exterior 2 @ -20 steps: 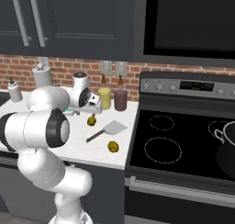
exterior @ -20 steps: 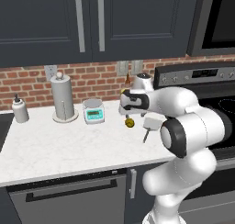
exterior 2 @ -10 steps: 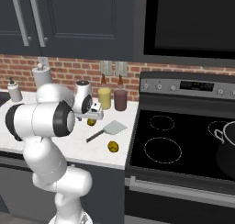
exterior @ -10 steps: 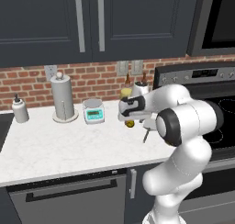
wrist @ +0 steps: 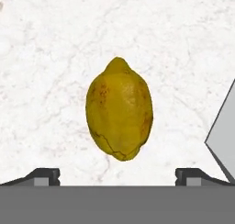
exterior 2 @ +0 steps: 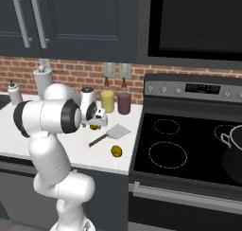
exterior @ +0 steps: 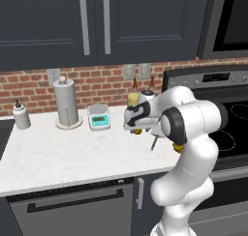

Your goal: Put the lemon and lemon in the pot. Retrieve the spatula and lightly stir the vegetables in the pot.

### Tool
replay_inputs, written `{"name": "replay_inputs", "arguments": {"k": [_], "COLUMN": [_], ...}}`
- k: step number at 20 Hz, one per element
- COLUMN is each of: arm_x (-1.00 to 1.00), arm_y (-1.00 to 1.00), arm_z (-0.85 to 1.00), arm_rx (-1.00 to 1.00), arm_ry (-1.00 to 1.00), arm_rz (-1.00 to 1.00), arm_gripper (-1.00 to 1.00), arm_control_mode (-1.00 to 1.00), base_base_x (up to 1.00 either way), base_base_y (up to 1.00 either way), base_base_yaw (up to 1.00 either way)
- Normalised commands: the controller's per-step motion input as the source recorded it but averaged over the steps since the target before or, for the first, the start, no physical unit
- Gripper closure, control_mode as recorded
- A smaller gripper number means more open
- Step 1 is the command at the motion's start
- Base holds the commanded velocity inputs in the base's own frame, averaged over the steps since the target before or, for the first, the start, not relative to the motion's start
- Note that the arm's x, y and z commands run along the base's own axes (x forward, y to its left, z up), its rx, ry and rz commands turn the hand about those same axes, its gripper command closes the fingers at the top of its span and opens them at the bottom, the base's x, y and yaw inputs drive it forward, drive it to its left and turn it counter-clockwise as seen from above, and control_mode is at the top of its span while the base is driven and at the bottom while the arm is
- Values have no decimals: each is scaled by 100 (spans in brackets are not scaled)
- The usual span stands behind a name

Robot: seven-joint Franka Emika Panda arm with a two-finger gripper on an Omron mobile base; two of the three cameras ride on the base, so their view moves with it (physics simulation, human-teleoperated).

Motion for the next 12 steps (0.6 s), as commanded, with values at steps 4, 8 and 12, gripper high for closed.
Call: {"name": "replay_inputs", "arguments": {"k": [4, 8, 12], "arm_x": [21, 21, 21], "arm_y": [0, 0, 0], "arm_z": [-18, -18, -14], "arm_rx": [0, 0, 0], "arm_ry": [0, 0, 0], "arm_rz": [0, 0, 0], "arm_gripper": [-100, -100, -100], "arm_control_mode": [-100, -100, -100], "base_base_x": [0, 0, 0], "base_base_y": [0, 0, 0], "base_base_yaw": [0, 0, 0]}}
